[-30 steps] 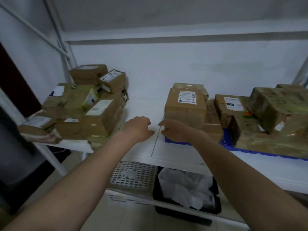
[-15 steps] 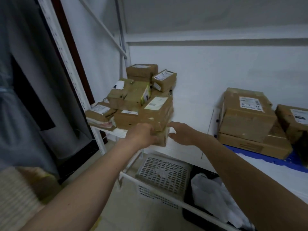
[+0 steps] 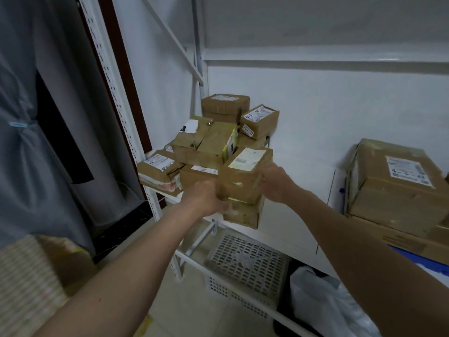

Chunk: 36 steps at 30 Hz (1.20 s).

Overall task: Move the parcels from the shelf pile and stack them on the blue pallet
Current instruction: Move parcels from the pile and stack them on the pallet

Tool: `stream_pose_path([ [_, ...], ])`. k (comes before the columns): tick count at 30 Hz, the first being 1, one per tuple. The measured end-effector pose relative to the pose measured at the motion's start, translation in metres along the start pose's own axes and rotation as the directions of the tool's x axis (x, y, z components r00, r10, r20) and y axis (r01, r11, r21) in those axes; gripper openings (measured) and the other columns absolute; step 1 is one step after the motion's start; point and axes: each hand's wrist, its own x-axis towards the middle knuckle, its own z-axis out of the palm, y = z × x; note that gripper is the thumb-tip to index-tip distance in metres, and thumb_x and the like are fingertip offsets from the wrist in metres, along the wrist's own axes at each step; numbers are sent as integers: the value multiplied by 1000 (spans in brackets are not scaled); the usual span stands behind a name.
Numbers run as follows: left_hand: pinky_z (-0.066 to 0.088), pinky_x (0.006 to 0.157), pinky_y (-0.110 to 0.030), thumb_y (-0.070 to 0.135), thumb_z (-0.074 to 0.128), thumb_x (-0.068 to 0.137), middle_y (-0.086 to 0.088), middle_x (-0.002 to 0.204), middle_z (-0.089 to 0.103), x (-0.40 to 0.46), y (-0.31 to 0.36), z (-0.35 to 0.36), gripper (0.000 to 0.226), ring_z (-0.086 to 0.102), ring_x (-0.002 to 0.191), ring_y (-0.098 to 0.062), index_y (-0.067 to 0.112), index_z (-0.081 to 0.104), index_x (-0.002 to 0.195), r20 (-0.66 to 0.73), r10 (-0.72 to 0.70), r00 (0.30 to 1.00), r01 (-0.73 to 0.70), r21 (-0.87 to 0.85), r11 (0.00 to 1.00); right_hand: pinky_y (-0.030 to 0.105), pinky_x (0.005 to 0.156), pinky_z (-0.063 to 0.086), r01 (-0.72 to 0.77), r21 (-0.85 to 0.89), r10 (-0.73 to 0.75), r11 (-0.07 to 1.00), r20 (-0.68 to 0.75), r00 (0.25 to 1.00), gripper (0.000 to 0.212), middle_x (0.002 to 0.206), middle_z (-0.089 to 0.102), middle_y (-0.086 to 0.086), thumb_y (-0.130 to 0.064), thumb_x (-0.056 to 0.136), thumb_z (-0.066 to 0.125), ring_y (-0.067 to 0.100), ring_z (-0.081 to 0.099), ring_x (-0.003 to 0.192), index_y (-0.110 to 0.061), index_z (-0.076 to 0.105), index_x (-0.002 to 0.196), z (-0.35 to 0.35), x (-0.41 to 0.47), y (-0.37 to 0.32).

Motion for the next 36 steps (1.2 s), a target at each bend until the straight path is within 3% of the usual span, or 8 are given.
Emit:
stream_pose_path([
  [7, 36, 108, -47, 64, 81, 51, -12, 152, 22, 55, 25, 18, 134, 25, 139, -31, 23, 2, 151, 41, -75, 996, 82, -198, 977, 39, 101, 30, -177, 63, 181, 982, -51, 982, 45, 131, 45, 16, -14, 94, 39, 34, 36, 123, -7, 36, 138, 2, 54, 35],
  [10, 28, 112, -51, 68, 80, 48, -14, 158, -1, 78, 34, 30, 145, 11, 144, -37, 29, -19, 148, 53, -133, 990, 141, -200, 970, 39, 103, 28, -207, 121, 211, 971, -24, 977, 44, 134, 43, 18, -15, 95, 40, 35, 35, 125, -4, 34, 138, 5, 74, 50],
  [13, 23, 112, -54, 75, 77, 42, -11, 158, -11, 94, 40, 40, 151, 2, 145, -36, 34, -27, 144, 64, -181, 981, 191, -219, 957, 41, 105, 28, -297, 280, 309, 913, 1, 951, 47, 139, 38, 21, -23, 98, 41, 37, 34, 129, -2, 32, 139, 8, 90, 60],
  [17, 27, 110, -51, 72, 79, 42, -10, 154, -4, 110, 46, 53, 150, 9, 141, -38, 34, -22, 145, 41, -239, 970, 241, -289, 927, 42, 111, 26, -347, 448, 357, 824, 64, 932, 63, 152, 26, 16, -30, 98, 42, 34, 27, 138, -5, 15, 149, 17, 107, 70],
  [21, 37, 98, -43, 61, 79, 49, -6, 130, 18, 115, 50, 60, 122, 25, 125, -33, 31, 6, 143, -59, -264, 963, 231, -328, 916, 39, 110, 32, -331, 600, 343, 728, 99, 934, 65, 153, 27, 9, -28, 97, 45, 30, 32, 137, -9, 13, 150, 21, 112, 76],
  [28, 36, 98, -35, 40, 84, 54, 2, 119, 20, 108, 49, 45, 111, 27, 126, -26, 36, 16, 142, -138, -133, 982, 61, -435, 898, 43, 110, 34, -271, 613, 393, 742, -70, 917, 63, 145, 23, 12, -29, 95, 48, 29, 34, 132, -7, 20, 147, 3, 91, 76],
  [32, 29, 110, -36, 24, 85, 59, -1, 141, 11, 90, 56, 30, 107, 17, 136, -25, 37, 20, 144, -154, 8, 988, -88, -516, 852, 43, 101, 43, -236, 646, 426, 726, -154, 891, 50, 131, 37, 14, -21, 92, 54, 28, 43, 121, -2, 33, 132, -23, 61, 70],
  [36, 25, 115, -45, 16, 82, 63, 0, 152, -3, 63, 70, 20, 98, 10, 141, -26, 35, 28, 142, -236, 151, 960, -258, -531, 807, 43, 94, 49, -201, 699, 457, 686, -199, 867, 47, 127, 43, 15, -17, 89, 55, 28, 49, 116, -3, 32, 128, -48, 16, 61],
])
